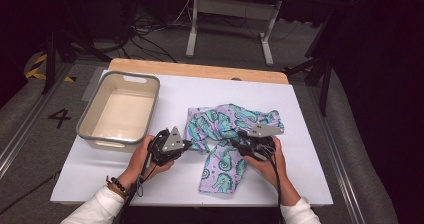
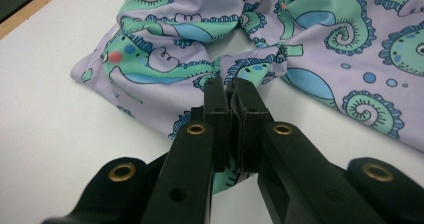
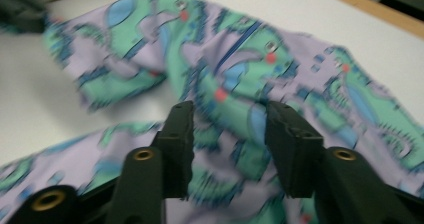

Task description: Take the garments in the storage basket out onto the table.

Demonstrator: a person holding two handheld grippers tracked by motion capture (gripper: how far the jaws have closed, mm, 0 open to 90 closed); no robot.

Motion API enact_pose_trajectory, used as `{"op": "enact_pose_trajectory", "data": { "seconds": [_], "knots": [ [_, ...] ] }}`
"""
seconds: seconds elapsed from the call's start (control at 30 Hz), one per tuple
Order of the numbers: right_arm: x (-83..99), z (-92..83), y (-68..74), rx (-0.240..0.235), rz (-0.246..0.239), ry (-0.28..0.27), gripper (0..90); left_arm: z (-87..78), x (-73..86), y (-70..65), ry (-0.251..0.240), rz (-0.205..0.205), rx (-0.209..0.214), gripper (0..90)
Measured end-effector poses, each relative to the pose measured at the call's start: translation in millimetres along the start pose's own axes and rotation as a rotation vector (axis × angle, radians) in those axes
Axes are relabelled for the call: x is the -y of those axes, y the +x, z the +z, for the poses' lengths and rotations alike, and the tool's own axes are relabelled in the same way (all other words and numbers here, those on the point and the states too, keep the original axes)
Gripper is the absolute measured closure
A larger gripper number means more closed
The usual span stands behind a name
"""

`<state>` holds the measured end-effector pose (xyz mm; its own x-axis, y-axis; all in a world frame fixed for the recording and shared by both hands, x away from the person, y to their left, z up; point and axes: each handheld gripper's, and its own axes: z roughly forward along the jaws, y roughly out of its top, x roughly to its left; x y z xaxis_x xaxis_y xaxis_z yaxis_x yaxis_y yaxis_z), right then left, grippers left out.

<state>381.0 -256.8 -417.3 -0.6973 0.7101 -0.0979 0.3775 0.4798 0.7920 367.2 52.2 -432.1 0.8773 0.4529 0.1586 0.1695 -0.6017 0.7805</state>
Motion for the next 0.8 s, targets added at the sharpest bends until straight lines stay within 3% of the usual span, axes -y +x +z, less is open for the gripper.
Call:
{"op": "enact_pose_trajectory", "data": {
  "seconds": [0.17,0.23,0.27,0.33,0.4,0.47,0.57,0.7,0.8],
  "knots": [
    [-20.7,25.0,-0.7,0.017,-0.040,0.056,50.0,2.5,-0.9,-2.4,0.022,0.022,-0.009,87.1],
    [-28.4,39.5,2.3,0.011,-0.074,0.119,49.9,1.7,-0.3,-3.1,0.034,0.022,-0.016,87.2],
    [-30.1,46.4,3.5,0.036,-0.098,0.163,49.8,1.1,0.1,-2.8,0.033,0.023,-0.019,87.2],
    [-29.6,58.6,2.7,0.068,-0.116,0.255,60.5,-1.3,1.1,-2.0,0.030,0.021,-0.024,87.2],
    [-26.8,63.7,0.1,0.110,-0.116,0.295,74.3,-4.0,3.2,-0.8,0.022,0.004,-0.023,87.1],
    [-23.2,57.9,-6.2,0.114,-0.087,0.290,86.3,-5.2,4.7,1.6,0.021,-0.004,-0.027,87.1],
    [-21.9,48.5,-11.2,0.130,-0.083,0.273,86.9,-5.7,4.5,4.0,0.019,-0.016,-0.030,87.1],
    [-16.6,16.7,-33.9,0.198,-0.009,0.185,87.3,-3.7,1.4,2.8,0.030,0.002,-0.027,87.1],
    [-9.1,0.6,-47.8,0.230,0.035,0.170,87.3,-0.4,-0.2,0.8,0.049,0.021,-0.034,87.9]
  ]
}}
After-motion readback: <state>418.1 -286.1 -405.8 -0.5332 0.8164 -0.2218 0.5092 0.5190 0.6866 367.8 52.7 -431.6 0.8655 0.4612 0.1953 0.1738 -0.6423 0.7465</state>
